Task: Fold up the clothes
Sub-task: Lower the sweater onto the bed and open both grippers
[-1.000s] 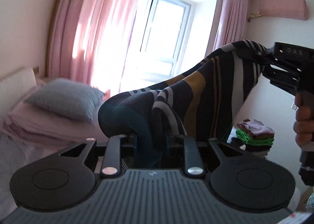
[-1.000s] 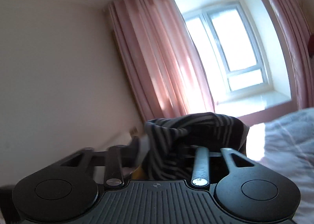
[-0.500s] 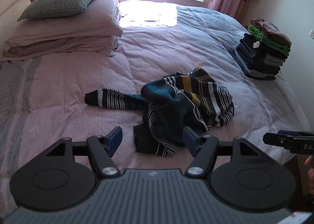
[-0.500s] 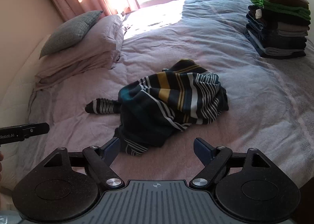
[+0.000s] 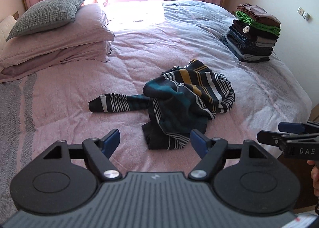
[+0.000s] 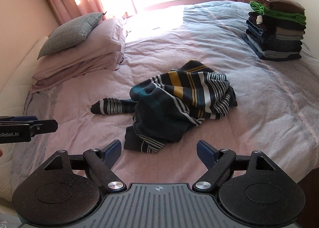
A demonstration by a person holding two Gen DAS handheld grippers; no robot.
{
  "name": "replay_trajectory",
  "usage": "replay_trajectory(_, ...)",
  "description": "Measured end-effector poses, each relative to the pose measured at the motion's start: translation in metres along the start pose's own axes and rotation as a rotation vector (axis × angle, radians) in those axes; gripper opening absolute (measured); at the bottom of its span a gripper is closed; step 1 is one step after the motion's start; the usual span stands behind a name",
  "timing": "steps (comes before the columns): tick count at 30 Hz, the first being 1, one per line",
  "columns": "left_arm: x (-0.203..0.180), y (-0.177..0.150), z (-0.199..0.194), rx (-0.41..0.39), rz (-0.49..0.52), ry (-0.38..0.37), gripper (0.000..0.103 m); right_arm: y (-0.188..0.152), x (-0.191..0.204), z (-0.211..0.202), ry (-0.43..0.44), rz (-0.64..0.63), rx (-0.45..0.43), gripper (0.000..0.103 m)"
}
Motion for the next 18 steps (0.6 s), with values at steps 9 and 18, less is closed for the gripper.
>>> replay_trajectory(9,0.013,-0.022,0.003,0.034,0.024,-0.009,0.075,-0.02,0.014,-0.003,-0.033,0.029,0.01,0.08)
replay_trajectory(18,-0.008,-0.017,0.011,0.042,0.033,-0.012,0.076,-0.012,-0.012,-0.001,-0.047,0.033,0.007,0.08)
Point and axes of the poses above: each gripper's, at about its wrist camera, not at the fingertips, and z roughly the way its jaws point, x to its left, y to its top, the point moved 2 cm from there along z, roughly the way its jaws point, and after that the axes turned 5 degrees about -z, right-handed, at the moved point
